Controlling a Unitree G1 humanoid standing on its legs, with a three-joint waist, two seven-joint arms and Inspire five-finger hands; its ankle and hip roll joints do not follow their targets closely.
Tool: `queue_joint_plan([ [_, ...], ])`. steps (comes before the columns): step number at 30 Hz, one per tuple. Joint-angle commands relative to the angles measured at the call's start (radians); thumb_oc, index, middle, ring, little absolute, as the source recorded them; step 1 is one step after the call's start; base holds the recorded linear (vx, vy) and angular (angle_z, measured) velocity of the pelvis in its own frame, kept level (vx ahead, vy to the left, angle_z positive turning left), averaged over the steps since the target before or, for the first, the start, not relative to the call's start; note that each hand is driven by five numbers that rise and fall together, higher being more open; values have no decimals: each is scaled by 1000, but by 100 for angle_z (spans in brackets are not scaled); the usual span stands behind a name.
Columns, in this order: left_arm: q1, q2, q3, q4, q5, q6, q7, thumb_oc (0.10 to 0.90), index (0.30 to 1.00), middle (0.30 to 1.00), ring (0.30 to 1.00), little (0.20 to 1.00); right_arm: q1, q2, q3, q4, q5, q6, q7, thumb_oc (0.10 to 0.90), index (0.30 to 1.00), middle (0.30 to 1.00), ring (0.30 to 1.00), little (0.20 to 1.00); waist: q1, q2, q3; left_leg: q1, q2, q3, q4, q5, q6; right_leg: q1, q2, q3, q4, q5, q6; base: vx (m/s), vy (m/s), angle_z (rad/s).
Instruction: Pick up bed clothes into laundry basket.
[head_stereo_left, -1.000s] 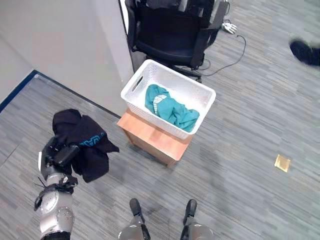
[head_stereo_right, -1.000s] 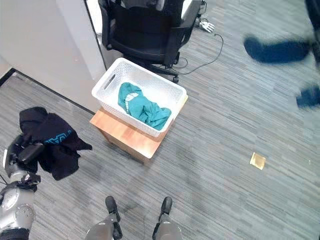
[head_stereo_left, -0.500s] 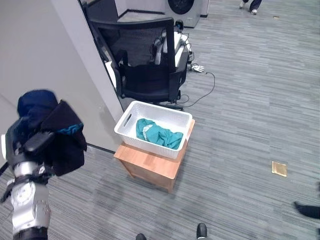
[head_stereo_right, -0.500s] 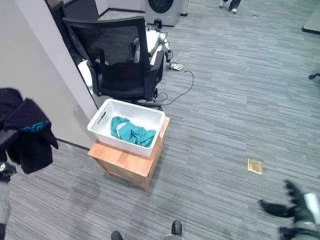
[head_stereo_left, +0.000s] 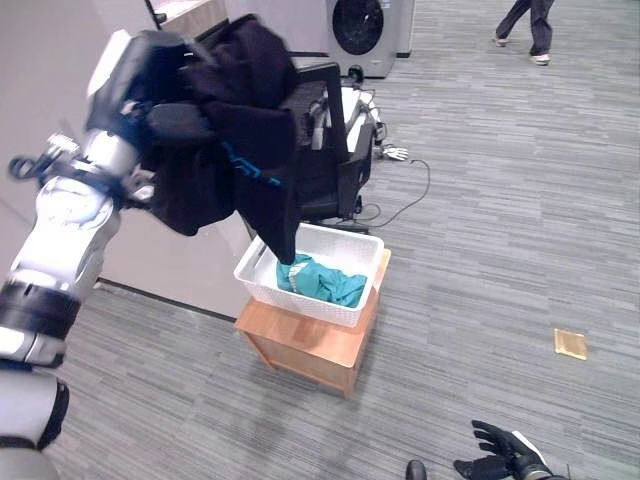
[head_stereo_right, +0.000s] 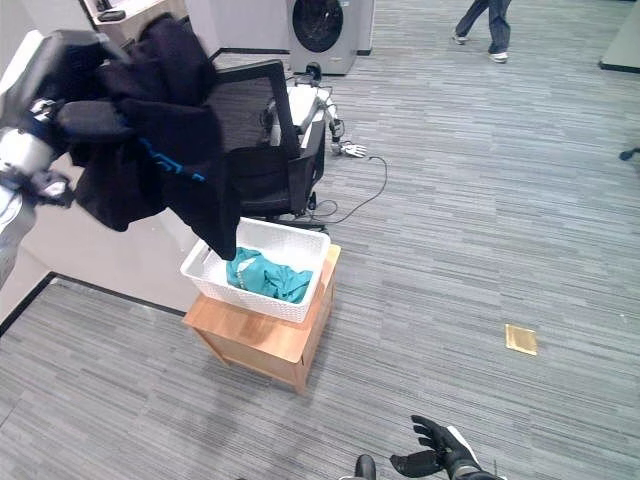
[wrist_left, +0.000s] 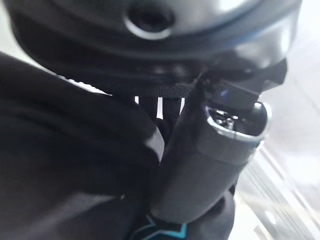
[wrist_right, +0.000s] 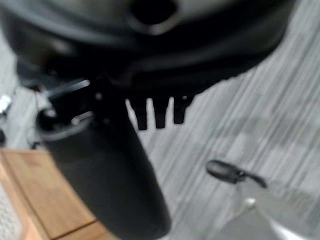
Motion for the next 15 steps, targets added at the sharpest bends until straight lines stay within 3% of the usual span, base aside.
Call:
queue_joint_plan([
  [1, -321, -8, 37, 123, -6, -87, 11, 400, 300, 300, 300, 300, -23, -31, 24, 15, 66, -52, 12, 800, 900, 900, 900, 900, -12, -14, -23, 53, 6, 11, 0, -23, -67, 18, 10, 18, 29, -3, 53, -22, 1, -11],
  [7, -479, -92, -121, 316, 84, -48, 7, 400, 300, 300, 300, 300, -44, -21, 54, 220, 83, -41, 4, 800, 900, 900, 900, 900, -50, -3, -9, 37, 6, 30, 0, -21, -69, -11, 14, 38, 23, 17, 57, -8, 15, -13],
  [15, -517, -154, -116, 525, 156, -12, 26, 400, 300, 300, 300, 300, -20, -15, -9, 380, 166, -24, 3, 800, 900, 900, 900, 900, -92, -10, 1, 25, 10, 54, 0, -20, -72, -42, 18, 63, 20, 32, 56, 8, 10, -15],
])
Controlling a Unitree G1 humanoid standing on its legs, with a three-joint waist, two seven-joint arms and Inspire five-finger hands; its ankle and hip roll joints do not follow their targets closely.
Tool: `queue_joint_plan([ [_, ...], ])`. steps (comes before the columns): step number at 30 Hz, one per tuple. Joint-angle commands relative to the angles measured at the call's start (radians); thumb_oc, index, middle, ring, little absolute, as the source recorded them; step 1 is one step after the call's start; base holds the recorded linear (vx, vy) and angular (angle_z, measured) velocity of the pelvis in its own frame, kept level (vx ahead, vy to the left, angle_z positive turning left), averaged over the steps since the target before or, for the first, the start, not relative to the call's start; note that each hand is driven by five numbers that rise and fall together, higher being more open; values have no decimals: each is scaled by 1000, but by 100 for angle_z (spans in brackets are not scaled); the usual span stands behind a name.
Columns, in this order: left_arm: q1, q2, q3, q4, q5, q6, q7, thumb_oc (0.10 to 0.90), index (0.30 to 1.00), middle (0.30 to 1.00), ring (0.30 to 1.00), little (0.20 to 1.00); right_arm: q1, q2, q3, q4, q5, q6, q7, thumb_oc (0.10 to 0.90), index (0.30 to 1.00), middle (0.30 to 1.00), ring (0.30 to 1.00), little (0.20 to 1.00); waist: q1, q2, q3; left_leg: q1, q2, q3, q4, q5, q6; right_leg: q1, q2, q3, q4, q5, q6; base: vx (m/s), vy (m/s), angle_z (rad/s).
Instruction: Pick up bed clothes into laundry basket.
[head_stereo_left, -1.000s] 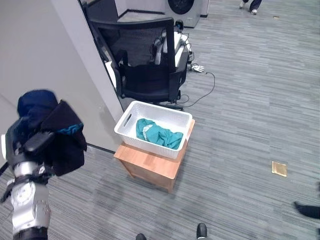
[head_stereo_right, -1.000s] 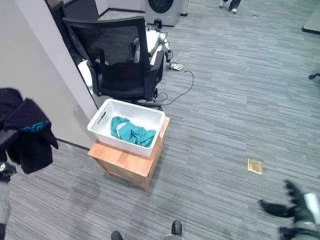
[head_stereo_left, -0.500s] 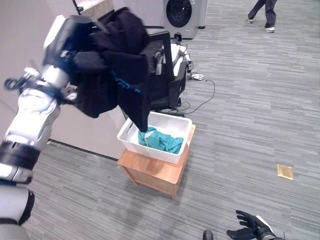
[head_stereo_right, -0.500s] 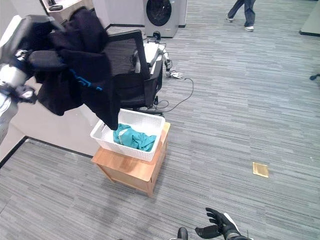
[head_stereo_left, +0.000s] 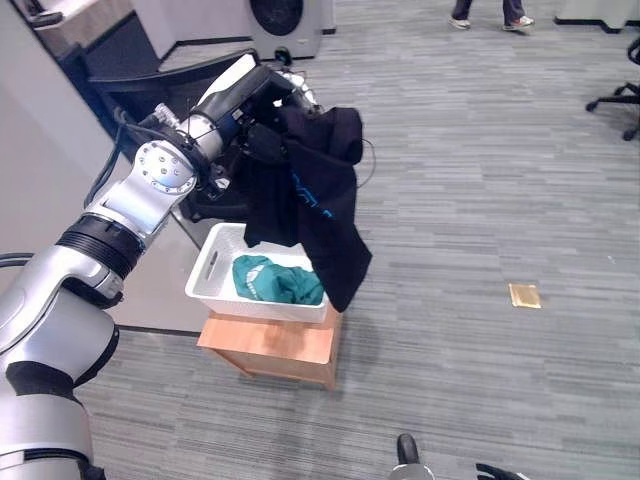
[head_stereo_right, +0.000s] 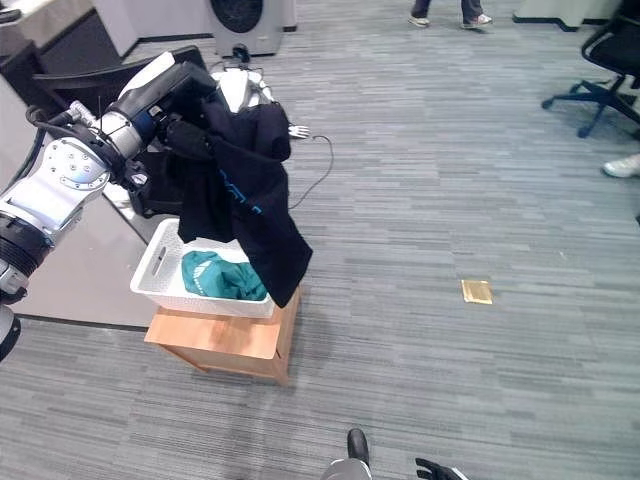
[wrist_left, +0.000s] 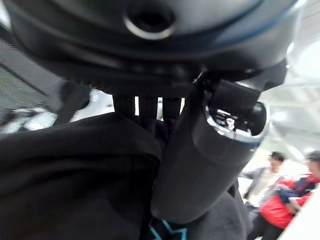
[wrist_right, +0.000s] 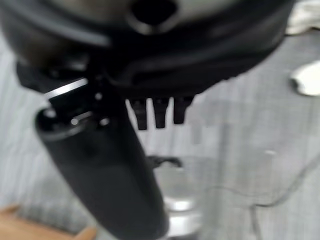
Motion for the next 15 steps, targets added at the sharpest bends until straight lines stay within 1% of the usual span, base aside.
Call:
queue_joint_plan([
  [1, -271, 21, 177, 151, -21, -43, 69, 400, 300, 300, 300, 300, -18, -32, -27, 39, 63, -14, 1, 800, 900, 900, 900, 900, 21, -22, -22, 44, 11, -9, 1, -10, -58, 22, 18, 2, 20, 29, 57, 0, 0, 0],
  [4, -277, 16, 192, 195, -20, -37, 75, 400, 300, 300, 300, 300, -27, -28, -45, 114, 90, -6, 2, 800, 900, 900, 900, 900, 16, -22, -18, 38, 10, -4, 1, -10, -57, 11, 19, 8, 24, 30, 57, 23, 18, -8],
  [9, -285, 26, 199, 201, -32, -36, 73, 400, 300, 300, 300, 300, -31, -18, -44, 206, 84, 16, 9, 800, 900, 900, 900, 900, 23, -26, -18, 31, 11, -8, 1, -13, -55, 6, 19, 5, 24, 31, 56, 7, 3, -2],
  [12, -280, 24, 207, 219, -38, -35, 70, 400, 300, 300, 300, 300, -33, -16, -41, 231, 82, 22, 17, 800, 900, 900, 900, 900, 30, -32, -15, 30, 11, -15, 1, -16, -55, 13, 19, -4, 22, 28, 55, 20, 14, 3],
  [15, -262, 22, 214, 240, -32, -30, 68, 400, 300, 300, 300, 300, -47, -22, -31, 210, 89, 16, 14, 800, 900, 900, 900, 900, 32, -38, -11, 29, 11, -16, 1, -16, -55, 13, 20, -6, 23, 26, 53, 23, 14, 9],
])
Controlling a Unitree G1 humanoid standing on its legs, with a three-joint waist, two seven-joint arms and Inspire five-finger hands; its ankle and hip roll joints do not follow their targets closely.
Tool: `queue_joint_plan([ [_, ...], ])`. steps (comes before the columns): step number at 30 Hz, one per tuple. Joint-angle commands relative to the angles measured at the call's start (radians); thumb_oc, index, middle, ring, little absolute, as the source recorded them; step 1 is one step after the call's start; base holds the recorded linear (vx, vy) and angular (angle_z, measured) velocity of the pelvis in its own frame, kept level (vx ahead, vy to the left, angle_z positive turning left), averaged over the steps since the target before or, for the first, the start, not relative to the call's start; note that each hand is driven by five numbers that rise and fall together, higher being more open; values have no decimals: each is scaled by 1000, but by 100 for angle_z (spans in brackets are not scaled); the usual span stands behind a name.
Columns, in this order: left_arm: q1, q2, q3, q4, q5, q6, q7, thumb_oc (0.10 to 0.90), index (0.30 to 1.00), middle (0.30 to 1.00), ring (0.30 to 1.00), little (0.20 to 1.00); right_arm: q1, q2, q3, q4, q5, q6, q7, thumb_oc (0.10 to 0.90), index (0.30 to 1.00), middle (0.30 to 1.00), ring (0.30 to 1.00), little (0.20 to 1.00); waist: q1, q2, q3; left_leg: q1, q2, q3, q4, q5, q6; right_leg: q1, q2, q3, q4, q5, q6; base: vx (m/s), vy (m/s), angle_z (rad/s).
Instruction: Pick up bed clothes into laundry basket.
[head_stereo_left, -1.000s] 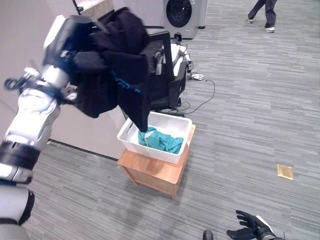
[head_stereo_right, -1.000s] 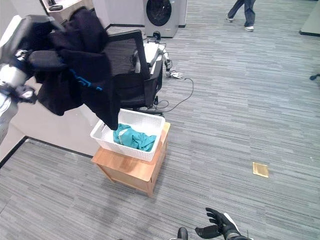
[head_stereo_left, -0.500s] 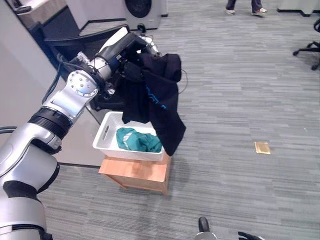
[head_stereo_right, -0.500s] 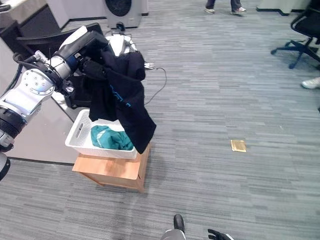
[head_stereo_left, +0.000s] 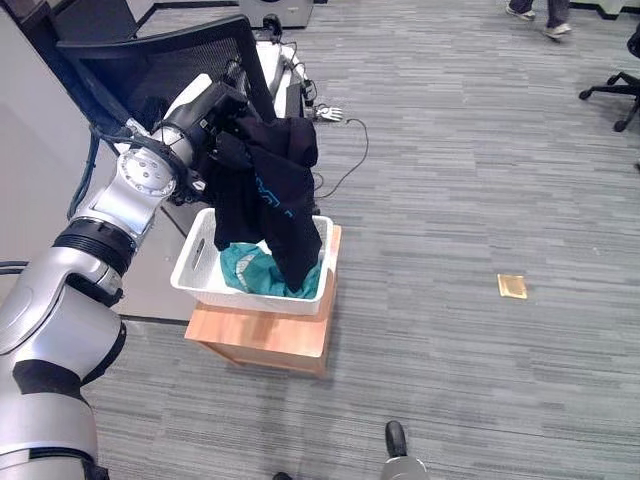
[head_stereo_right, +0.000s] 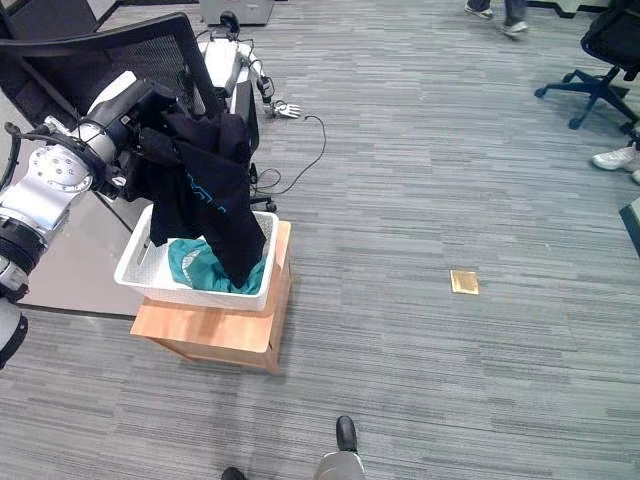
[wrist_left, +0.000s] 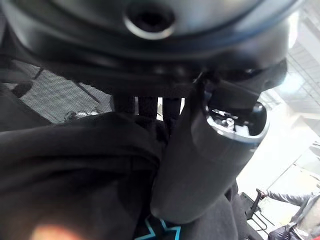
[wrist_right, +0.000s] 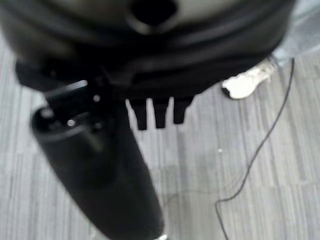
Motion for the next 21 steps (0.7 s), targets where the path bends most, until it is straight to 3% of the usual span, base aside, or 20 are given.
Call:
queue_joint_plan([
  [1, -262, 35, 181, 101, -32, -58, 66, 400, 300, 300, 300, 300, 8, -45, 22, 29, 24, -4, 5, 800, 900, 900, 900, 900, 11, -3, -35, 47, 12, -15, 1, -13, -52, 29, 20, -4, 23, 26, 53, 9, 10, 5],
  [8, -215, 29, 212, 150, -8, -42, 69, 400, 300, 300, 300, 300, -5, -42, 62, -69, 36, -21, 8, 800, 900, 900, 900, 900, 8, -25, -3, 24, 23, -8, 1, -5, -55, -7, 32, 14, 34, 27, 48, -12, 0, -1],
  [21, -176, -3, 226, 186, 55, -29, 77, 400, 300, 300, 300, 300, -2, -45, 72, -99, 30, -27, -4, 800, 900, 900, 900, 900, -11, -68, 63, -36, 38, 4, 1, 7, -56, -91, 42, 41, 44, 48, 47, -13, 4, -5],
])
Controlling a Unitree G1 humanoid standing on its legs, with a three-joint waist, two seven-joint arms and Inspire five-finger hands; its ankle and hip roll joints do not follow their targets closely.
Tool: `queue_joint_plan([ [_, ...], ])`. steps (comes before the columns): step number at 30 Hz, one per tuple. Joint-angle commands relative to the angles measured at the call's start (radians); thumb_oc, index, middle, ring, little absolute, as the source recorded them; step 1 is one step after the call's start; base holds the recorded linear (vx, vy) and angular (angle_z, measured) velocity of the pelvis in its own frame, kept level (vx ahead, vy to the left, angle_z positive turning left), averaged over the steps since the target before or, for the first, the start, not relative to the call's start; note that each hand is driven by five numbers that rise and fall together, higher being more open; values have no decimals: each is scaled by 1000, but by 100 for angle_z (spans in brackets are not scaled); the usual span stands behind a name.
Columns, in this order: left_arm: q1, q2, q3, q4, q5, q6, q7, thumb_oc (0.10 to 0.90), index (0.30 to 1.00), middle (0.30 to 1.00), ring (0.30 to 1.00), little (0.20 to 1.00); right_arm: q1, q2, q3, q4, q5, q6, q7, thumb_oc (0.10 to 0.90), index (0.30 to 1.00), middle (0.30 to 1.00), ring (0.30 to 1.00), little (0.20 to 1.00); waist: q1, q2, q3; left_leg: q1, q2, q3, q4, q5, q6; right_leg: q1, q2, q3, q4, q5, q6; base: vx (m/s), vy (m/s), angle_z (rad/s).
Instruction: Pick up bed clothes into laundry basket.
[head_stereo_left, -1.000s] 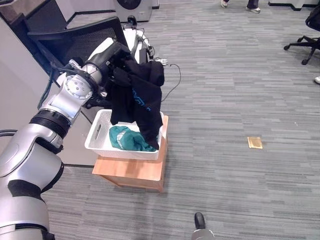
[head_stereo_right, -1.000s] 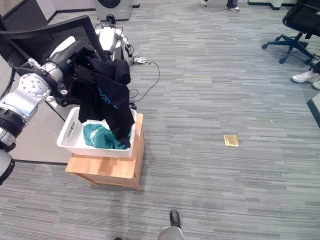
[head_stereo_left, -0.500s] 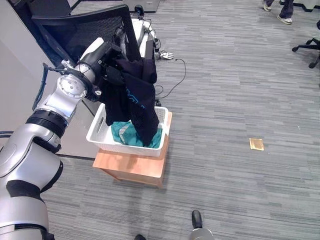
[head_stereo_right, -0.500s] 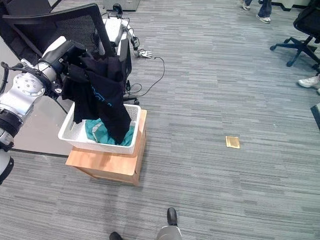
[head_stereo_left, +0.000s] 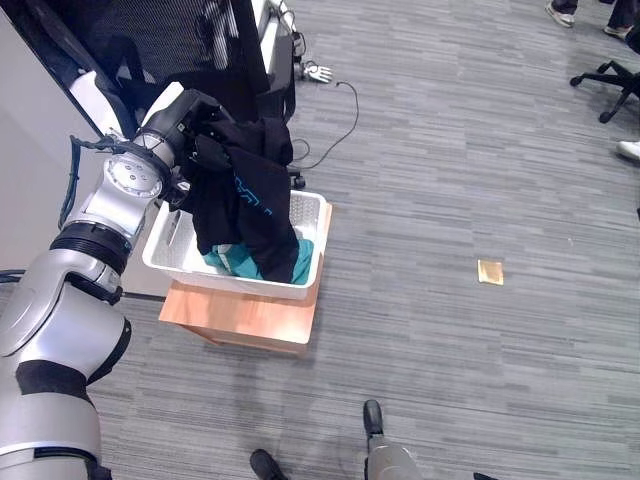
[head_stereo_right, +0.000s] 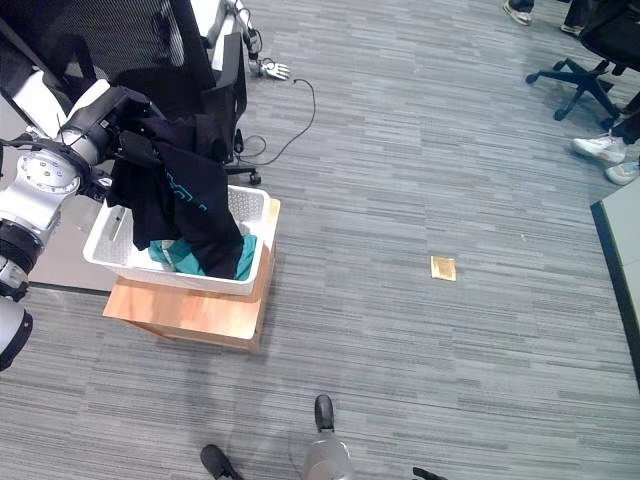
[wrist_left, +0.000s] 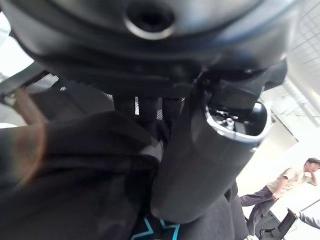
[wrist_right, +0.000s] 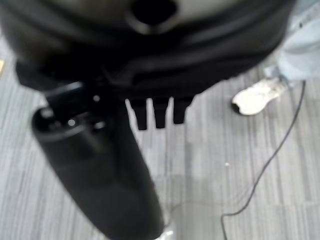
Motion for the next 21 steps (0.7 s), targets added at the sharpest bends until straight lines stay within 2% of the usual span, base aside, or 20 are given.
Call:
queue_joint_plan([
  [1, -185, 27, 149, 68, 12, -68, 70, 400, 300, 300, 300, 300, 22, -61, 11, -3, 25, -6, -13, 800, 900, 900, 900, 900, -3, 28, 4, 18, 34, -25, 0, 7, -57, -17, 36, 17, 40, 41, 54, -1, 14, -6],
  [14, -107, -14, 185, 99, 80, -57, 74, 400, 300, 300, 300, 300, 28, -65, 24, -76, 26, -23, -24, 800, 900, 900, 900, 900, -5, 8, 37, -13, 38, -21, 0, 3, -59, -50, 37, 19, 29, 57, 61, -1, 2, -1],
  [15, -104, -19, 189, 108, 87, -55, 75, 557, 535, 535, 535, 535, 29, -66, 23, -76, 27, -23, -25, 800, 900, 900, 900, 900, -6, 7, 38, -13, 37, -22, 0, 3, -59, -50, 36, 18, 28, 58, 61, 1, 12, 4],
  [16, -105, -24, 192, 115, 97, -52, 80, 800, 900, 900, 900, 900, 30, -67, 24, -73, 27, -24, -27, 800, 900, 900, 900, 900, -6, 7, 39, -14, 37, -22, 0, 3, -59, -51, 36, 16, 27, 58, 61, -4, 13, 6],
  [21, -116, -20, 175, 96, 103, -61, 75, 800, 900, 900, 900, 900, 29, -65, 31, -52, 27, -21, -21, 800, 900, 900, 900, 900, -6, 9, 39, -15, 36, -24, 0, 0, -58, -49, 35, 15, 22, 60, 62, 0, 5, 1],
])
